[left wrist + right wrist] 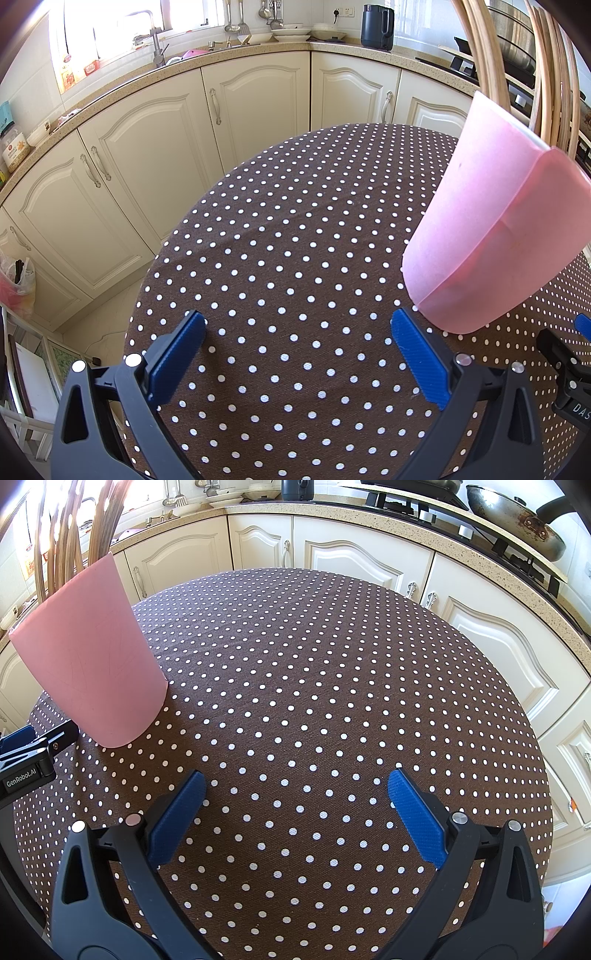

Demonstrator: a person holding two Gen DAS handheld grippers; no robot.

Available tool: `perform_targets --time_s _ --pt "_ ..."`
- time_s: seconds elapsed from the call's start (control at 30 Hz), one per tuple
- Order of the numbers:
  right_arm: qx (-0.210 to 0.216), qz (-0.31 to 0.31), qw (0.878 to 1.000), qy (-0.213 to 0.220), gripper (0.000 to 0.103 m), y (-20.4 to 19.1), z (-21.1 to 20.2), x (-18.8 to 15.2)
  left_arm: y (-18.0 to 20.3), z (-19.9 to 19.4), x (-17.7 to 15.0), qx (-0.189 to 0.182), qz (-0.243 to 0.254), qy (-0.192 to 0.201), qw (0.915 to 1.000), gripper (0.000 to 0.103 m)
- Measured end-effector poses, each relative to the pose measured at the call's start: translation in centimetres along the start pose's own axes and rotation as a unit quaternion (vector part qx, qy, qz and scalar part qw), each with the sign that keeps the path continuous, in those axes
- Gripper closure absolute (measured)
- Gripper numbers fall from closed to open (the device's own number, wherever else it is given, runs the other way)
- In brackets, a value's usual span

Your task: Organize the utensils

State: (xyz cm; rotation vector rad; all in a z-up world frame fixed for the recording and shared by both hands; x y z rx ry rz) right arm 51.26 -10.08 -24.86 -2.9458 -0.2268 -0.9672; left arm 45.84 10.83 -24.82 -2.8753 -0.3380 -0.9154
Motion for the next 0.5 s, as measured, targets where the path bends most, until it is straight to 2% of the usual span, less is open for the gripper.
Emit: perform_targets --time_s 0.5 --pt "0.000 0.000 1.000 0.000 0.006 0.02 0.07 0.03 -0.04 -0.06 -0.01 0.000 0.000 0.000 1.0000 0.004"
Point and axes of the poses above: each gripper's, at about its wrist camera, not at the fingertips, and z roughly the way its jaws point, y to its right, x to its top, the point moved 3 cm from there along z, roughly the way its jaws point, and after that the axes turned 1 degree about z, right-handed, at the moved point
